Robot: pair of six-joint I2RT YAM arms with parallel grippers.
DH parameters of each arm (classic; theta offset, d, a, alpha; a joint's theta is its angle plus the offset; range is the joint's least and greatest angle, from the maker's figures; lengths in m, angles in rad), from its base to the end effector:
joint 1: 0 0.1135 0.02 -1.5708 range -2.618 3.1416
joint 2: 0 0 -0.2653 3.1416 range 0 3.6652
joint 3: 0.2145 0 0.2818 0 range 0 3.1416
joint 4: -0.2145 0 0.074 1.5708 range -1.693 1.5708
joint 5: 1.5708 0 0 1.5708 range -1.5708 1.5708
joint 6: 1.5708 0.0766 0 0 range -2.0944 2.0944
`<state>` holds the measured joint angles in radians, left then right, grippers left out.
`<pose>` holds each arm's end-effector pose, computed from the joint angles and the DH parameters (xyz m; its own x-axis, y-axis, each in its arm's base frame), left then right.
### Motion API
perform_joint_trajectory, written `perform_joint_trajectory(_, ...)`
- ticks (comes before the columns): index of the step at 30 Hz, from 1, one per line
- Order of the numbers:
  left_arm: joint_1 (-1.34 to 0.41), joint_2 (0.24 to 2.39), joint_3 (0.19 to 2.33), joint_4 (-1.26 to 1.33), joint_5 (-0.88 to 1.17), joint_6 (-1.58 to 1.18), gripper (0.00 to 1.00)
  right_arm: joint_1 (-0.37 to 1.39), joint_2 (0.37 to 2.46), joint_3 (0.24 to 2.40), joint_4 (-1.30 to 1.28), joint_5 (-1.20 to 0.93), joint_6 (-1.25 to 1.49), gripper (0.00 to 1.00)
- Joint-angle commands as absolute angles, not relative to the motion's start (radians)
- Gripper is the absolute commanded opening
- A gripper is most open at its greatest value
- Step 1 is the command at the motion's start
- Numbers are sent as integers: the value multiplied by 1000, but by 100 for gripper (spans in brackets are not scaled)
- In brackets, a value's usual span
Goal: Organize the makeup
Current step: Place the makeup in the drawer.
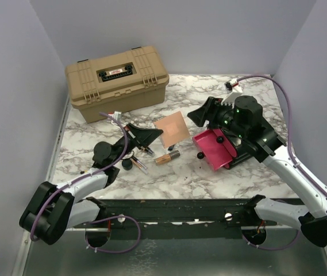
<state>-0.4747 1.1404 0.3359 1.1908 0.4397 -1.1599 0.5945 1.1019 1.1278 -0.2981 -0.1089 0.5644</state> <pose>0.2308 -0.1553 0.2518 -0.5668 -0.6414 -0.5170 0.6125 0.0916 -0.7851 0.2591 0.1852 0.3769 -0.5324 0.2819 -0.7982 -0.4246 0.7268 0.5399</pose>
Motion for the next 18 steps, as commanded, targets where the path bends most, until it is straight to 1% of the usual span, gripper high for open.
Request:
perform_joint_trajectory(1,-538,1177,337,1201,340,-1180,0,598,1068,1172,-396,210,484,75)
perform_joint_trajectory(3,-576,1209,354,1200,307,-1173,0,598,1072,1202,-426,357,429,79)
perform_joint_trajectory(6,-635,1268,397,1200,277,-1156,0,581,1076,1220,-426,475,360,87)
perform_joint_trajectory(14,-780,1396,468,1200,148,-1171,0,380,1130,1243,-494,486,309,93)
perform_joint_trajectory(18,-817,1437,471,1201,82,-1212,0,276,1125,1206,-458,366,298,94)
